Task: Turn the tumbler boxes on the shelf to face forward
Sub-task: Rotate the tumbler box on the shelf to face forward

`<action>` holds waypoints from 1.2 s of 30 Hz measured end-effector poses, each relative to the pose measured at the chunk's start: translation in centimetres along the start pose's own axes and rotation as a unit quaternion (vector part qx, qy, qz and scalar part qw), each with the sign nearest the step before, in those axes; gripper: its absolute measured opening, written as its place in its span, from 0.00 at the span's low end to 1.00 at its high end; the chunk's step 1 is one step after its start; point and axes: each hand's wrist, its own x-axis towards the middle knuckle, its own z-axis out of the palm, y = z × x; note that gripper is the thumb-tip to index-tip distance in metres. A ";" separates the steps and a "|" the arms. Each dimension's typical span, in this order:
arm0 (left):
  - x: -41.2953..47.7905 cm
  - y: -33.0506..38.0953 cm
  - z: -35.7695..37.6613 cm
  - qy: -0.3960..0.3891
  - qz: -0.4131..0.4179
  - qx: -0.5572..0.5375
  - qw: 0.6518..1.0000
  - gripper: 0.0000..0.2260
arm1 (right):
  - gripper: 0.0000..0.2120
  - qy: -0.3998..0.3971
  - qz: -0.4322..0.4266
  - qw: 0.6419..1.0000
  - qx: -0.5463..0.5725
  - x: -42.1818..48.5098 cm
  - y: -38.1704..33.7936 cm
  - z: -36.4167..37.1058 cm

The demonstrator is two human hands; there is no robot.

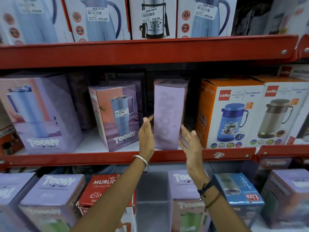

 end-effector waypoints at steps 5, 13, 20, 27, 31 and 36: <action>-0.3 0.1 -0.3 0.003 0.008 0.021 1.000 0.26 | 0.26 0.059 -0.026 0.997 -0.036 0.8 -0.1 0.4; -6.3 0.3 3.9 0.009 0.097 0.079 0.992 0.22 | 0.37 0.111 0.055 0.992 -0.014 9.4 -1.4 0.5; -7.3 -0.4 4.9 -0.021 0.076 0.082 0.994 0.25 | 0.33 0.003 0.103 0.993 0.055 10.7 -1.4 -0.3; -5.6 0.8 3.0 -0.017 0.058 0.080 0.995 0.26 | 0.32 -0.001 0.069 0.997 0.039 8.5 -1.6 -1.6; -3.7 0.9 1.8 -0.019 0.036 0.067 0.997 0.25 | 0.33 -0.001 0.051 0.998 0.030 7.5 -1.9 -2.4; -1.5 1.3 0.9 -0.030 0.027 0.041 0.998 0.23 | 0.32 -0.005 0.035 0.999 0.028 6.3 -1.8 -2.6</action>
